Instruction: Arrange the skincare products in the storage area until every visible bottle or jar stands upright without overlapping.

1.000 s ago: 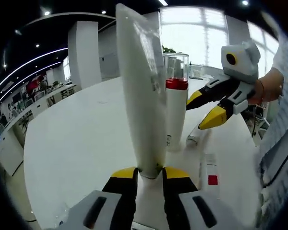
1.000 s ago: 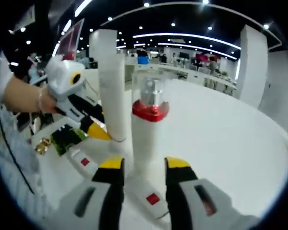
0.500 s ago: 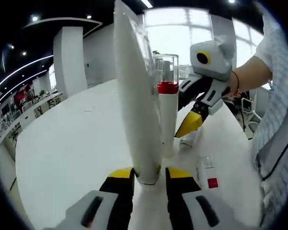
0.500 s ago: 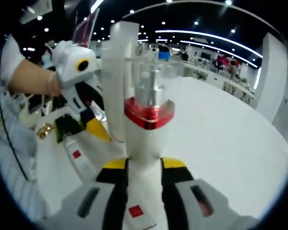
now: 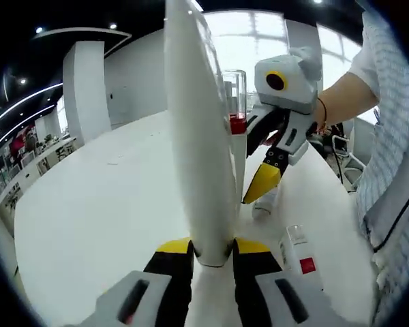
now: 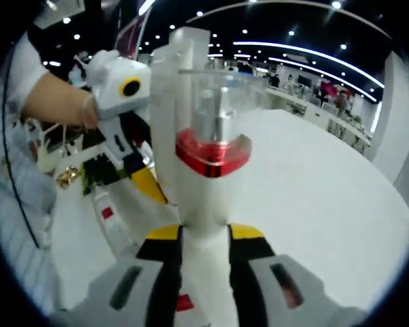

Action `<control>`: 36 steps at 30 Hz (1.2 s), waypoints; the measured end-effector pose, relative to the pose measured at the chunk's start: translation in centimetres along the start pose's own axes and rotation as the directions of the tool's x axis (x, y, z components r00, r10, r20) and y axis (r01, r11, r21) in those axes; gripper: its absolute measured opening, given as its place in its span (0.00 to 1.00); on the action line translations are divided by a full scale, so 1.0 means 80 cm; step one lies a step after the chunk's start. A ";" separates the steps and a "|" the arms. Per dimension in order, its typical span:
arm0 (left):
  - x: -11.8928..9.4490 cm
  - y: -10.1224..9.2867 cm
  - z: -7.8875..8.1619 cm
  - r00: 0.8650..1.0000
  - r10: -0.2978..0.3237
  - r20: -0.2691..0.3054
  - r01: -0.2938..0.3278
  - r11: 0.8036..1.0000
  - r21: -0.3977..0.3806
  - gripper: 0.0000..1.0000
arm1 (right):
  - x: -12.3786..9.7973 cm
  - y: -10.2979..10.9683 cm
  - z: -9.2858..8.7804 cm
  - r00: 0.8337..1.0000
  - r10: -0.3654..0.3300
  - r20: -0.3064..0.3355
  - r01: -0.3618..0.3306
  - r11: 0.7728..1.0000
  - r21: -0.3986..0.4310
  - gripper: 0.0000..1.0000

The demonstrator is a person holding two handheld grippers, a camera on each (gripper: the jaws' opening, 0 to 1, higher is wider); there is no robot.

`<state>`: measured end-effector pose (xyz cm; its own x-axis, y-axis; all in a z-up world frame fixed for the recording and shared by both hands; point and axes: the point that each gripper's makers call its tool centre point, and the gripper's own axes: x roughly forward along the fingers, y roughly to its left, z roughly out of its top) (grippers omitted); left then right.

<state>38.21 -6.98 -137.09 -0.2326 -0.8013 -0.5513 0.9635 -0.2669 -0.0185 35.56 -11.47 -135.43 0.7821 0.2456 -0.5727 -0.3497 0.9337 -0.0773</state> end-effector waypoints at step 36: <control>-0.094 0.005 -0.006 0.971 0.222 0.086 -0.188 0.937 -0.295 0.44 | -0.048 0.023 0.000 0.997 -0.027 0.066 0.016 0.987 0.163 0.27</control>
<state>40.40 -0.76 -133.36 -0.0234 -0.8833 -0.4682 0.9855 0.0584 -0.1594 31.87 -10.67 -133.38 0.8235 0.2372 -0.5153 -0.2489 0.9674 0.0477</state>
